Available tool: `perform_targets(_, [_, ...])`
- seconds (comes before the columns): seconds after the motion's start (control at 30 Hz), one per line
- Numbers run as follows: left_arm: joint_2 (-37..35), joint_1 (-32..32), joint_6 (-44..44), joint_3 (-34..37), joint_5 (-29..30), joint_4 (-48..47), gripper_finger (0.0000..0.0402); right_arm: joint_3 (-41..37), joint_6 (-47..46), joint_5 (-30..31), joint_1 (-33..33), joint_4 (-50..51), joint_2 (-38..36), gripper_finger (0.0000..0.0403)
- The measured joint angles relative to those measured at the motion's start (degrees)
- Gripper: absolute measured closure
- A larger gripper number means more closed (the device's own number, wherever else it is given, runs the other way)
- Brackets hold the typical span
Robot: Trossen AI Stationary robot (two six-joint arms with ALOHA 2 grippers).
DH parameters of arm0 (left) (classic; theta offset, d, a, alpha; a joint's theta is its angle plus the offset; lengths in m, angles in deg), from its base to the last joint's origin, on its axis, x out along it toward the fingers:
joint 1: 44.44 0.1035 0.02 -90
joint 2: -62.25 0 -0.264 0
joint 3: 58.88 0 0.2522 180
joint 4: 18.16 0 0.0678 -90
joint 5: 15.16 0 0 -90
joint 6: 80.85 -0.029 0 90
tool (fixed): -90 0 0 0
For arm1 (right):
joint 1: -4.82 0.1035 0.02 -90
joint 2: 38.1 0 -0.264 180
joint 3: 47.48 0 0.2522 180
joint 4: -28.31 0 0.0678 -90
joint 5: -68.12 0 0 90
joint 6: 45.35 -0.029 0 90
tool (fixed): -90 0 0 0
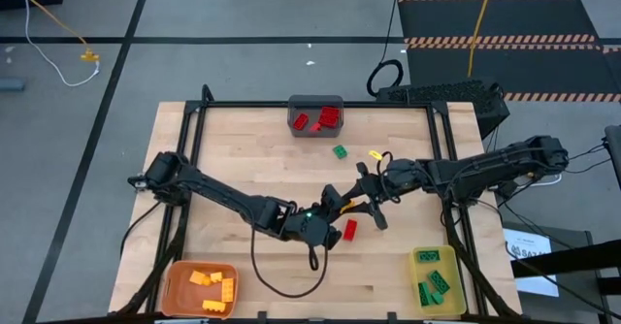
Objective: Sort & place blocks by color
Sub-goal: Put the yellow game piece into the orange bin
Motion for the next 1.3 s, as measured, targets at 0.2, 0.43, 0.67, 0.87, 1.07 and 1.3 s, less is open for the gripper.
perform_targets(0.2, [0.0, 0.1, 1.2, 0.0, 0.2, -1.2, 0.0189, 0.0, -0.4, 0.0, 0.0, -0.6, 0.0, 0.0286])
perform_targets(0.43, [-0.1, 1.3, 5.4, 0.0, -3.4, -1.4, 0.0202, 0.0, 0.0, -1.4, 0.0, -0.5, 0.0, 0.0286])
perform_targets(0.67, [-0.1, 1.1, 7.1, -0.1, -4.5, -2.0, 0.0300, -0.1, 1.5, -4.2, 0.3, -2.2, 0.1, 0.0277])
perform_targets(0.87, [0.0, 1.0, 9.4, -0.1, -4.0, -2.4, 0.0308, -0.2, 2.7, -3.7, 0.3, -2.9, 0.1, 0.0247])
perform_targets(1.07, [0.4, 0.7, 13.1, 0.0, -2.8, -7.4, 0.0308, 0.0, 4.5, 6.1, 0.4, -4.1, 0.0, 0.0221])
perform_targets(1.3, [0.3, -1.0, 21.6, 0.0, 2.0, -17.2, 0.0308, 0.0, 7.1, 13.5, 0.4, -3.9, 0.0, 0.0203])
